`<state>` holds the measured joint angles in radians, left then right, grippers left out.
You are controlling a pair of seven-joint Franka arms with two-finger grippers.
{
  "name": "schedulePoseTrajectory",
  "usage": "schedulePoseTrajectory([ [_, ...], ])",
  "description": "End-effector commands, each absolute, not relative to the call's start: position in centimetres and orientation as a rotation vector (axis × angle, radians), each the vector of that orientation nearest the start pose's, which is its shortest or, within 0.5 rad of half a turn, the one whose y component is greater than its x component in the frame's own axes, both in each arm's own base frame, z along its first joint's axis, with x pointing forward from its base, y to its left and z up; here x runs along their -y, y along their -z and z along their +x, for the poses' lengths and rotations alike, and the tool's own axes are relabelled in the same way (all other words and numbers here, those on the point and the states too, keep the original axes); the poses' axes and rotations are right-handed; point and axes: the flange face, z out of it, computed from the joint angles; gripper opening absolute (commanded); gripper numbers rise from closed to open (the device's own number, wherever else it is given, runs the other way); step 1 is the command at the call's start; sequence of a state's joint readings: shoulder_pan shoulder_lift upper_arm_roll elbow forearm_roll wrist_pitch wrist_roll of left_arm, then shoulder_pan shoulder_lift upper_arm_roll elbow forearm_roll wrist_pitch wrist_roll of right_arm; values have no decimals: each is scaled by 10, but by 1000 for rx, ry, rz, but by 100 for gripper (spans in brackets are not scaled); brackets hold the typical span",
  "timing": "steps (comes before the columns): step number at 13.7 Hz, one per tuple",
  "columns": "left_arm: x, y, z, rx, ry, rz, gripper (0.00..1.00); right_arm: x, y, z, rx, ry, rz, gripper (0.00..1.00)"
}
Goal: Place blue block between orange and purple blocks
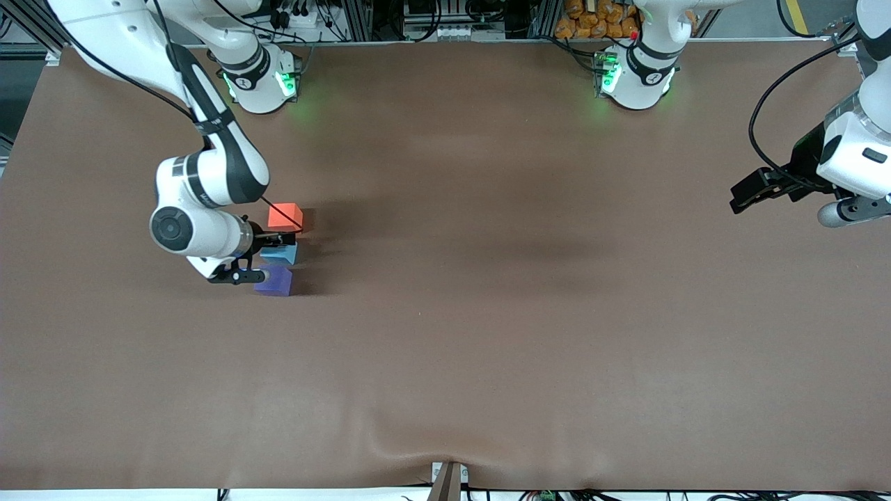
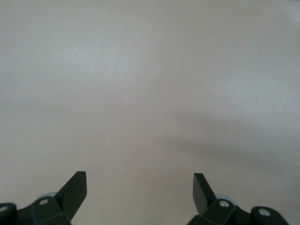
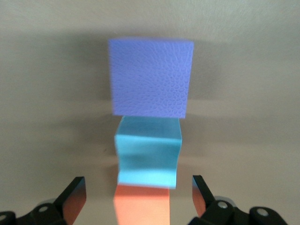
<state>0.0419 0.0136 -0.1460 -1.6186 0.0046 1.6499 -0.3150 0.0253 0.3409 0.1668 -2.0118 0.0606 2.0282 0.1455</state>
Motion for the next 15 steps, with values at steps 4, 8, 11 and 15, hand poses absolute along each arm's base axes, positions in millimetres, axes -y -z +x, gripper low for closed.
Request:
schedulePoseTrajectory([
  [4, 54, -613, 556, 293, 53, -3141, 100, -129, -414, 617, 45, -400, -2984, 100],
  [8, 51, -621, 548, 289, 4, -3131, 100, -123, -505, 634, 105, -266, -3003, 100],
  [11, 52, -633, 534, 202, -45, -3129, 100, -89, -572, 624, 46, -292, -3026, 100],
  [15, 57, -660, 513, 175, -11, -3135, 100, -80, -658, 583, 27, -202, -3130, 100],
])
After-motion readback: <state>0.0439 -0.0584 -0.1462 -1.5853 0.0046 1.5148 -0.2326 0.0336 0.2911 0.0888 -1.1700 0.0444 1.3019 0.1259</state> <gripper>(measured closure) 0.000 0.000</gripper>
